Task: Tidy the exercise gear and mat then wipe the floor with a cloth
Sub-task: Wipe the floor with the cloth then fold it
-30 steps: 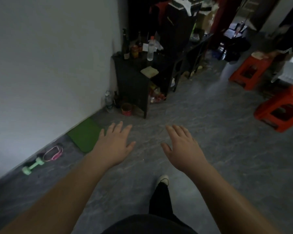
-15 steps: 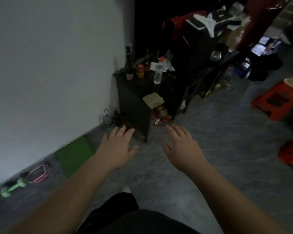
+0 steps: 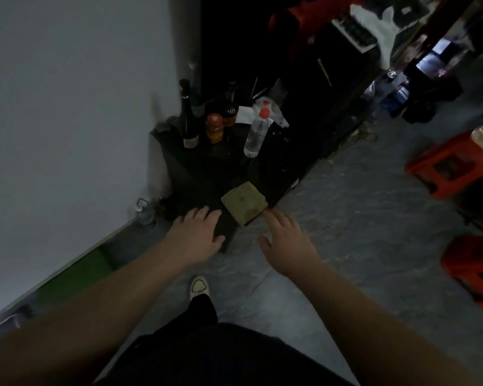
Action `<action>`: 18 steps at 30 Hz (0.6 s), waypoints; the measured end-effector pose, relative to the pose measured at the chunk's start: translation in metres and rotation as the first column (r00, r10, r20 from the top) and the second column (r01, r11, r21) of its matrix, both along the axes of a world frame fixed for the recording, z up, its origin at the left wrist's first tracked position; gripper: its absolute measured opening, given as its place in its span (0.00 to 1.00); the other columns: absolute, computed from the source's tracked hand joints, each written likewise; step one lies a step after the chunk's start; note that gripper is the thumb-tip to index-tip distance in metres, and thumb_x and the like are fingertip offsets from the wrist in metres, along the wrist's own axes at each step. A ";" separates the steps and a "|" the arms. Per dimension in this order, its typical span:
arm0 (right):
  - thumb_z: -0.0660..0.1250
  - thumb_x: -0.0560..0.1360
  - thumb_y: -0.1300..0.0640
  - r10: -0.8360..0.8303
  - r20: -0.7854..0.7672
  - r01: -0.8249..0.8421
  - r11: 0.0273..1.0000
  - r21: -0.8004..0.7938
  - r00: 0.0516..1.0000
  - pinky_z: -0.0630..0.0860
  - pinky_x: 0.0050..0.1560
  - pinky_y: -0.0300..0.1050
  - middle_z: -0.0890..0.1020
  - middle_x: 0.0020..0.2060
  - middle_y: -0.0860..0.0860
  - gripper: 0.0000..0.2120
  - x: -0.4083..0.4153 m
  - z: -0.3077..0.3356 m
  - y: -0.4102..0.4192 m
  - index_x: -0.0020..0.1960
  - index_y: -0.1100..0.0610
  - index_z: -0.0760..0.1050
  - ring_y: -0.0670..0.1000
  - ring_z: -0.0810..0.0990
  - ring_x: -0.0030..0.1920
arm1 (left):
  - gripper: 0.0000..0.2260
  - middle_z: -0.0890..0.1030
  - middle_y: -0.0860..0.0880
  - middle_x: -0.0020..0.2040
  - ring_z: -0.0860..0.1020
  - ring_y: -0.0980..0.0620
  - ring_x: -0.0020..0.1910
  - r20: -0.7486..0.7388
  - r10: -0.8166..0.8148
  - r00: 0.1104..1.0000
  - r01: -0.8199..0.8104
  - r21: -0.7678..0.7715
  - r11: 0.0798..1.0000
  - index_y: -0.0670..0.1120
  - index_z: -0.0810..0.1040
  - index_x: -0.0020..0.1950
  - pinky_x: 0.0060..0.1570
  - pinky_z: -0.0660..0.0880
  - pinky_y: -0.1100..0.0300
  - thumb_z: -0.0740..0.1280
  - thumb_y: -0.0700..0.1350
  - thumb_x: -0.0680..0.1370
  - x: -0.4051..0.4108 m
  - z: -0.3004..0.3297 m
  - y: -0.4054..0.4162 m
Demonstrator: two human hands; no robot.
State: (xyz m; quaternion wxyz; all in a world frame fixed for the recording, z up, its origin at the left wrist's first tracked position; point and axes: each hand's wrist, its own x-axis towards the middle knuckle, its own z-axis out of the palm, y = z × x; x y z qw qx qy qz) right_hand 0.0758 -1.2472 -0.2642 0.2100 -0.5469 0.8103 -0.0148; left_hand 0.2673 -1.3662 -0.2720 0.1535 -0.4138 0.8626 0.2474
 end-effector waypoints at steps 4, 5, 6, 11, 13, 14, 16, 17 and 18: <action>0.58 0.81 0.46 -0.061 0.055 0.057 0.995 0.077 0.997 0.65 0.72 0.57 0.62 0.77 0.53 0.28 -0.033 -0.039 -0.051 0.78 0.52 0.56 0.56 0.59 0.76 | 0.29 0.60 0.45 0.79 0.61 0.42 0.76 -0.042 0.078 0.996 -0.069 0.178 0.982 0.50 0.55 0.80 0.71 0.64 0.44 0.60 0.55 0.81 -0.037 -0.035 -0.048; 0.58 0.81 0.47 -0.079 0.087 0.070 0.993 0.095 0.993 0.64 0.72 0.56 0.62 0.77 0.54 0.28 -0.040 -0.049 -0.062 0.78 0.53 0.56 0.57 0.61 0.75 | 0.29 0.62 0.44 0.78 0.63 0.42 0.74 -0.043 0.139 0.989 -0.124 0.245 0.961 0.50 0.56 0.79 0.70 0.66 0.44 0.60 0.54 0.81 -0.046 -0.045 -0.058; 0.59 0.81 0.49 -0.098 0.124 0.085 0.990 0.109 0.987 0.64 0.71 0.54 0.63 0.76 0.55 0.28 -0.046 -0.060 -0.072 0.78 0.54 0.57 0.57 0.62 0.75 | 0.28 0.65 0.44 0.76 0.66 0.42 0.72 -0.041 0.204 0.978 -0.182 0.306 0.934 0.50 0.57 0.79 0.68 0.68 0.45 0.61 0.52 0.81 -0.053 -0.056 -0.066; 0.64 0.80 0.56 -0.355 0.347 0.301 0.932 0.200 0.868 0.69 0.62 0.48 0.72 0.68 0.58 0.26 -0.079 -0.118 -0.119 0.76 0.57 0.63 0.60 0.72 0.67 | 0.22 0.77 0.46 0.60 0.78 0.46 0.58 -0.038 0.622 0.782 -0.507 0.542 0.671 0.45 0.68 0.73 0.54 0.72 0.58 0.66 0.45 0.79 -0.085 -0.123 -0.086; 0.64 0.79 0.57 -0.395 0.386 0.339 0.918 0.206 0.834 0.72 0.60 0.48 0.76 0.62 0.58 0.21 -0.090 -0.139 -0.136 0.72 0.57 0.68 0.59 0.76 0.63 | 0.17 0.80 0.52 0.42 0.80 0.55 0.41 -0.075 0.663 0.745 -0.480 0.630 0.611 0.48 0.82 0.59 0.41 0.73 0.65 0.76 0.48 0.71 -0.093 -0.149 -0.084; 0.63 0.79 0.58 -0.390 0.387 0.336 0.920 0.201 0.836 0.74 0.60 0.51 0.77 0.61 0.58 0.19 -0.096 -0.148 -0.144 0.69 0.57 0.70 0.59 0.77 0.61 | 0.14 0.79 0.53 0.33 0.78 0.57 0.31 -0.121 0.717 0.687 -0.465 0.685 0.561 0.49 0.86 0.46 0.32 0.73 0.66 0.80 0.53 0.64 -0.097 -0.171 -0.080; 0.62 0.78 0.60 -0.352 0.383 0.298 0.935 0.194 0.854 0.75 0.60 0.54 0.75 0.62 0.57 0.19 -0.105 -0.162 -0.159 0.69 0.56 0.71 0.58 0.77 0.59 | 0.11 0.77 0.52 0.26 0.76 0.59 0.24 -0.114 0.844 0.524 -0.509 0.753 0.417 0.49 0.81 0.34 0.25 0.72 0.67 0.77 0.54 0.70 -0.105 -0.193 -0.081; 0.62 0.78 0.60 -0.333 0.391 0.280 0.941 0.188 0.858 0.75 0.61 0.55 0.74 0.63 0.56 0.20 -0.110 -0.167 -0.166 0.70 0.54 0.70 0.58 0.76 0.60 | 0.09 0.77 0.52 0.30 0.77 0.59 0.27 -0.065 0.863 0.501 -0.571 0.725 0.386 0.51 0.78 0.37 0.28 0.73 0.66 0.71 0.51 0.76 -0.113 -0.198 -0.079; 0.63 0.78 0.59 -0.316 0.396 0.262 0.947 0.185 0.862 0.74 0.62 0.57 0.72 0.65 0.55 0.22 -0.115 -0.172 -0.173 0.71 0.53 0.69 0.58 0.75 0.61 | 0.08 0.77 0.50 0.35 0.78 0.57 0.33 -0.026 0.882 0.470 -0.628 0.692 0.355 0.50 0.75 0.41 0.31 0.74 0.64 0.64 0.43 0.81 -0.125 -0.195 -0.082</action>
